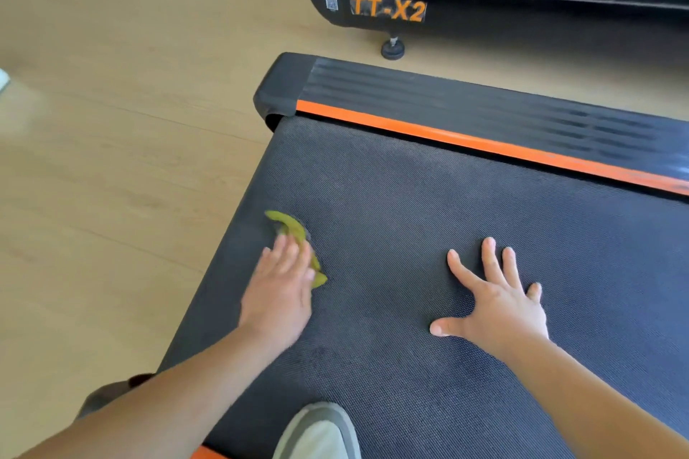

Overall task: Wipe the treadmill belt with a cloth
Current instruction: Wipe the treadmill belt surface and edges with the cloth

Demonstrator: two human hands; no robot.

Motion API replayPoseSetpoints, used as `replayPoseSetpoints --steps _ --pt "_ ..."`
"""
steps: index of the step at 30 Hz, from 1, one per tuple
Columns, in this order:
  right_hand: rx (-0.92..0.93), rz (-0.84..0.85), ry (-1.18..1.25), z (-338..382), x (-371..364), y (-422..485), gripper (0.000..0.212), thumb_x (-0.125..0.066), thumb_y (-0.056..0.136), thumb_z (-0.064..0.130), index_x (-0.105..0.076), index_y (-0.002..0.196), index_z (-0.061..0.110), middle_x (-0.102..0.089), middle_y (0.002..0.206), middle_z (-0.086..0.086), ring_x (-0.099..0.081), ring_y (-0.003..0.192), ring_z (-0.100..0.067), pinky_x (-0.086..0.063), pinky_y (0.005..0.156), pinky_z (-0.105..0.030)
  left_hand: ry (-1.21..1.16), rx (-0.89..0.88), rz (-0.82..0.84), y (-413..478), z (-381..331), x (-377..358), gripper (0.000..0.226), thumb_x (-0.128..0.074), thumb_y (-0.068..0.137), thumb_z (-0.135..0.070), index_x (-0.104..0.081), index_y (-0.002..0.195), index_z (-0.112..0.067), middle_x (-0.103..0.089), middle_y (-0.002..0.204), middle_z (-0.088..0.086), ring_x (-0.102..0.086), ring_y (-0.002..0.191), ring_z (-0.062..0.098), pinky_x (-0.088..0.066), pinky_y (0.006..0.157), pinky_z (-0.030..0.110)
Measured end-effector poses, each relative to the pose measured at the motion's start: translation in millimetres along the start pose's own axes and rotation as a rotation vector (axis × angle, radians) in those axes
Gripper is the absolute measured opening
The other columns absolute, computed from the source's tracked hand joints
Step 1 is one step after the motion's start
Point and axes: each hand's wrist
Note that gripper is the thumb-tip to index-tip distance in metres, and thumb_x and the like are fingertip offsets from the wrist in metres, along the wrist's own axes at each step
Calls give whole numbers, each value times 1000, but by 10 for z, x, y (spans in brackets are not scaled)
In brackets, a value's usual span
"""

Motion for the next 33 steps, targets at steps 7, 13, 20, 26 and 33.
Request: replayPoseSetpoints --steps 7,13,20,26,33 --pt "64 -53 104 -46 -29 -88 117 -62 66 88 13 150 59 35 163 6 32 150 -20 0 124 -60 132 -560 37 93 -80 -33 52 -32 104 -22 -39 155 -18 -32 165 2 -17 156 18 -18 123 45" --pt "-5 -81 176 -291 -157 -425 117 -67 66 84 15 147 64 34 163 7 30 151 -22 0 124 -58 19 -305 -1 3 -529 -148 50 -31 105 -23 -44 151 -7 -42 157 13 -29 151 33 -36 118 49" --pt "-443 156 252 -694 -256 -941 148 -81 38 79 30 137 69 45 155 2 28 151 -32 -29 108 -72 80 -562 -34 666 -951 -175 48 -38 106 -21 -42 153 -14 -39 161 9 -26 153 26 -21 123 47" --pt "-498 175 347 -736 -412 -909 157 -95 44 52 32 134 70 56 147 2 35 147 -38 -27 106 -78 -62 -848 47 164 -1991 -467 53 -40 101 -24 -41 153 -12 -32 164 11 -18 155 30 -19 122 48" --pt "-484 163 344 -828 -466 -894 157 -95 48 49 35 134 67 57 147 -2 40 143 -43 -22 104 -80 33 -956 15 870 -2285 -413 50 -33 107 -29 -43 154 -14 -29 165 8 -21 155 24 -25 122 48"
Point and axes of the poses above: each hand's wrist, its own y-axis towards the middle knuckle, its own x-axis out of the back of the hand, z = x × y
